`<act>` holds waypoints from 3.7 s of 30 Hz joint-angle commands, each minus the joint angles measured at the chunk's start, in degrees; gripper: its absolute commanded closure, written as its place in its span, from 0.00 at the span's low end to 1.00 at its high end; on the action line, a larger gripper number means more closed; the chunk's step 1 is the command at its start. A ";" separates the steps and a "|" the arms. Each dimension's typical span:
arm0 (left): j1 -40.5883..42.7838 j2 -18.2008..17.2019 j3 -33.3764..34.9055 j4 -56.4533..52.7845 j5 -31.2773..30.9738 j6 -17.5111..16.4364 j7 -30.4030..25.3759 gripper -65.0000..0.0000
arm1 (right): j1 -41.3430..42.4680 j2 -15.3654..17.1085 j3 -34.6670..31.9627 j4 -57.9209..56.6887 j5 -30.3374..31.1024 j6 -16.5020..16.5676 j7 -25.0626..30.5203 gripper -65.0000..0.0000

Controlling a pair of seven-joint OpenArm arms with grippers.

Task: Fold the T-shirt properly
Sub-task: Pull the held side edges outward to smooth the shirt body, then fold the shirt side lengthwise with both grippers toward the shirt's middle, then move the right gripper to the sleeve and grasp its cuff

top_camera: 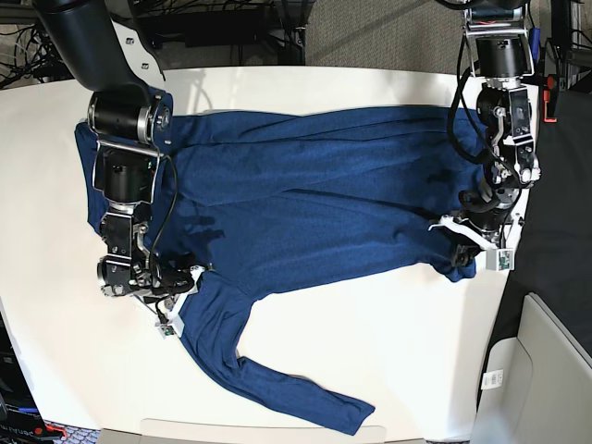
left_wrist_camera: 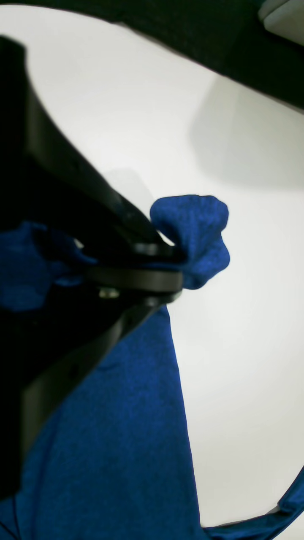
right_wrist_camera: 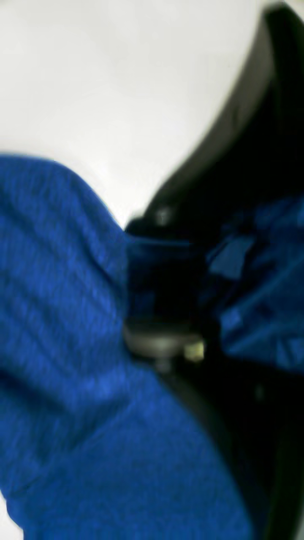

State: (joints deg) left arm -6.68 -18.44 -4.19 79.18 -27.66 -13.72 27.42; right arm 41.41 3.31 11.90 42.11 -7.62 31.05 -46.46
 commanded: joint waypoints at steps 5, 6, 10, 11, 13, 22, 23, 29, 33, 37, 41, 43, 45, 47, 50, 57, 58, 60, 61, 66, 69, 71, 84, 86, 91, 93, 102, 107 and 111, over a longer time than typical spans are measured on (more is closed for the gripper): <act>-0.14 -0.77 -0.61 1.13 -0.60 -0.22 -1.35 1.00 | 1.71 0.25 0.27 1.10 0.36 0.20 0.08 1.00; -0.14 -0.77 -0.69 1.13 -0.60 -0.22 -1.35 1.00 | 1.62 0.34 0.36 1.10 0.45 0.20 0.08 0.99; -0.05 -0.77 -0.69 1.13 -0.60 -0.22 -1.35 1.00 | -0.05 0.69 1.68 5.15 1.86 0.64 0.00 0.99; -0.05 -0.86 -0.69 1.22 -0.60 -0.22 -1.35 1.00 | -1.19 0.78 2.74 7.52 3.27 0.64 -0.88 0.99; -0.05 -0.95 -0.69 1.39 -0.60 -0.22 -1.35 1.00 | -2.86 2.18 4.85 12.44 7.22 0.64 -4.31 0.99; 0.66 -1.04 -0.78 1.48 -0.52 -0.22 -1.53 1.00 | -12.88 8.25 6.08 26.60 31.40 0.73 -15.30 0.99; 1.09 -1.04 -0.78 1.57 -0.52 -0.22 -1.71 1.00 | -14.02 9.30 6.16 27.74 34.30 0.73 -16.27 0.99; 3.47 -1.12 -0.78 5.00 -0.52 -0.22 -1.62 1.00 | -21.50 12.21 8.89 31.87 46.61 0.73 -17.59 0.99; 6.46 -1.30 -1.57 7.55 -0.52 -0.22 -1.62 1.00 | -25.28 12.38 11.70 34.16 51.27 0.73 -20.49 0.99; 9.18 -1.04 -4.39 10.89 -0.52 -0.22 -1.27 1.00 | -28.70 12.47 13.55 36.97 53.55 0.73 -21.72 0.99; 11.29 -1.21 -4.47 13.35 -0.52 -0.22 -1.27 1.00 | -31.25 12.47 14.34 40.05 54.61 0.73 -21.81 0.99; 12.52 -1.21 -4.47 14.41 -0.52 -0.22 -1.27 1.00 | -31.69 12.47 14.34 40.40 55.05 0.73 -21.81 0.99; 13.67 -1.21 -4.47 15.20 -0.52 -0.22 -1.27 1.00 | -32.13 12.47 14.34 40.40 56.28 0.73 -21.81 0.99; 14.46 -1.21 -4.56 15.28 -0.52 -0.22 -1.27 1.00 | -32.48 12.47 14.96 40.40 56.80 0.73 -21.81 0.99; 15.60 -1.21 -5.09 15.64 -0.43 -0.22 -1.27 1.00 | -32.57 12.91 15.22 40.40 57.07 0.73 -21.81 0.99; 16.83 -1.21 -6.41 13.88 -0.43 -0.22 -1.18 1.00 | -33.28 14.05 14.69 40.40 56.72 0.73 -21.81 0.99; 16.83 -1.21 -6.41 12.91 -0.43 -0.22 -1.18 1.00 | -33.36 14.05 14.69 40.40 56.63 0.73 -21.81 0.99; 16.66 -1.21 -6.41 10.45 -0.43 -0.04 -1.18 1.00 | -33.36 14.05 14.69 40.13 56.54 0.38 -21.81 0.98; 16.57 -1.21 -6.41 8.87 -0.43 0.04 -1.18 1.00 | -33.45 14.05 14.69 40.13 56.36 0.38 -21.81 0.98; 13.93 -1.12 -6.41 3.50 -0.43 0.13 -1.18 1.00 | -34.07 14.05 14.78 41.80 52.58 0.38 -21.63 0.98; 13.40 -1.21 -6.41 1.39 -0.43 0.13 -1.18 0.95 | -34.07 14.05 15.04 42.51 51.53 0.38 -21.63 0.98; 12.70 -1.21 -6.41 1.13 -0.43 0.22 -1.18 0.88 | -34.07 14.14 15.13 42.77 51.27 0.38 -21.63 0.97; 12.88 -0.77 -11.51 6.67 -0.43 0.22 -1.18 0.63 | -33.10 14.49 18.65 46.46 51.79 0.29 -21.54 0.64; 12.88 -0.33 -13.09 7.72 -0.43 0.22 -1.18 0.63 | -31.08 14.49 18.82 45.94 51.79 0.29 -21.46 0.64; 13.23 -0.33 -13.35 11.77 -0.43 0.22 -1.18 0.63 | -24.84 14.49 18.03 40.22 51.35 0.29 -17.85 0.64; 13.84 -0.33 -13.09 12.47 -0.52 0.22 -1.18 0.63 | -20.27 14.40 15.48 35.91 50.83 0.29 -17.15 0.64; 14.19 0.28 -13.00 12.82 -0.69 0.22 -1.18 0.63 | -3.30 5.96 2.91 22.64 23.13 0.29 -5.19 0.63; 14.81 0.90 -13.18 12.91 -0.60 0.13 -1.18 0.63 | 2.15 2.53 -0.69 11.04 8.98 0.29 6.15 0.63; 15.34 0.90 -13.26 12.91 -0.69 -0.04 -1.18 0.63 | 4.35 1.39 -0.60 2.07 3.09 0.29 13.09 0.63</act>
State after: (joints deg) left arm 9.37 -16.80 -17.04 90.96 -27.62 -13.34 27.86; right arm 43.57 4.40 11.09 43.03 -4.84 31.27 -34.57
